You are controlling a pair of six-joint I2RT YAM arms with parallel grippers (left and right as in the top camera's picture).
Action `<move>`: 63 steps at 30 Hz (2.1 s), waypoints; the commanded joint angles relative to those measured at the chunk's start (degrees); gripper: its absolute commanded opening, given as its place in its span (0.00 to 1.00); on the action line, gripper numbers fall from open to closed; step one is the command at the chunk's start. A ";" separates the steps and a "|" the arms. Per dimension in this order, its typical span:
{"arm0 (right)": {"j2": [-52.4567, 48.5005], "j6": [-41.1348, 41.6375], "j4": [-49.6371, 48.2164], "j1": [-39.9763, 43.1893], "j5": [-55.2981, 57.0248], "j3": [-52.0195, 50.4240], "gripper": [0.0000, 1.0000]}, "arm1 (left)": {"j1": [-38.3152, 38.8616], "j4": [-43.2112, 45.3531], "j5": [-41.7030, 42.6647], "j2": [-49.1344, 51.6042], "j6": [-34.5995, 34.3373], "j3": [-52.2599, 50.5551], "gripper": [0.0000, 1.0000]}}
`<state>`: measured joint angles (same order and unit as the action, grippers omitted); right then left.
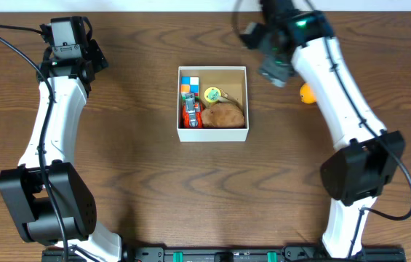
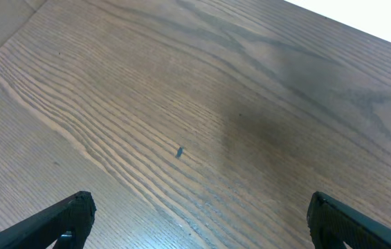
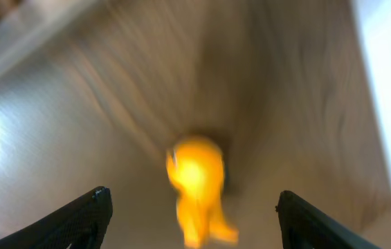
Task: Pack container
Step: 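Move the right gripper to the orange duck toy and grasp it, then carry the orange duck with the right gripper over the box and lower it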
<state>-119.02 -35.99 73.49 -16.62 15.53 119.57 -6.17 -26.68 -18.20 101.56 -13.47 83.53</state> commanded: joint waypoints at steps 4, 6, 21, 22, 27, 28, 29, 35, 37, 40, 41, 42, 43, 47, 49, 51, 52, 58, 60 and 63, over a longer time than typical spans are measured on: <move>-0.46 6.62 2.86 9.97 2.60 0.61 0.79 | -0.20 -0.09 -0.50 -0.46 0.26 0.72 0.98; -0.48 6.56 2.80 12.74 -1.49 0.37 0.79 | -0.17 -0.09 -0.50 -0.46 0.26 0.72 0.98; -0.59 -6.36 -5.29 22.32 -10.75 -14.84 0.81 | -0.17 -0.09 -0.50 -0.46 0.26 0.72 0.98; -0.61 -6.43 -6.12 22.36 -11.15 -16.04 0.81 | -0.17 -0.09 -0.50 -0.46 0.26 0.72 0.98; -0.63 -8.07 -11.78 22.34 -14.60 -23.32 0.84 | -0.17 -0.09 -0.50 -0.46 0.26 0.72 0.98; -0.63 -8.04 -13.31 22.34 -15.21 -24.87 0.85 | -0.17 -0.09 -0.50 -0.46 0.26 0.72 0.98; -0.63 -8.04 -14.91 22.34 -15.74 -26.40 0.86 | -0.17 -0.09 -0.50 -0.46 0.26 0.72 0.98; -0.63 -8.02 -19.52 22.12 -16.52 -30.99 0.65 | -0.20 -0.09 -0.50 -0.46 0.26 0.72 0.98; -0.48 -8.02 -19.45 21.84 -16.41 -30.56 0.31 | -0.17 -0.09 -0.50 -0.46 0.26 0.72 0.98; -0.44 -7.76 -19.10 21.03 -16.44 -27.91 0.01 | -0.17 -0.09 -0.50 -0.46 0.26 0.72 0.98; -0.44 -7.76 -18.91 20.57 -16.46 -26.60 0.01 | -0.17 -0.09 -0.50 -0.46 0.26 0.72 0.98; -0.44 -7.78 -18.62 19.89 -16.44 -24.79 0.01 | -0.17 -0.09 -0.50 -0.46 0.26 0.72 0.98; -0.44 -7.78 -18.16 19.10 -16.44 -22.58 0.01 | -0.20 -0.09 -0.50 -0.46 0.26 0.72 0.98; -0.44 -7.93 -17.77 14.73 -16.48 -12.68 0.01 | -0.17 -0.09 -0.50 -0.46 0.26 0.72 0.98; -0.44 -9.75 -18.47 11.96 -17.27 -8.17 0.01 | -0.17 -0.09 -0.50 -0.46 0.26 0.72 0.98; -0.44 -13.57 -18.80 8.92 -19.58 -3.82 0.01 | -0.17 -0.09 -0.50 -0.46 0.26 0.72 0.98; -0.44 -14.95 -19.02 7.69 -20.72 -2.32 0.01 | -0.17 -0.09 -0.50 -0.46 0.26 0.72 0.98; -0.44 -13.84 -23.15 1.29 -29.35 2.01 0.01 | -0.17 -0.09 -0.50 -0.46 0.26 0.72 0.98; -0.44 -10.91 -23.61 -0.17 -32.24 2.01 0.01 | -0.17 -0.09 -0.50 -0.46 0.26 0.72 0.98; -0.48 -8.13 -22.51 -1.75 -32.70 1.99 0.01 | -0.17 -0.09 -0.50 -0.46 0.26 0.72 0.98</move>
<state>-119.63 -47.81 50.43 -17.32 -13.04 120.33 -6.17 -26.68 -18.20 101.58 -13.47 83.53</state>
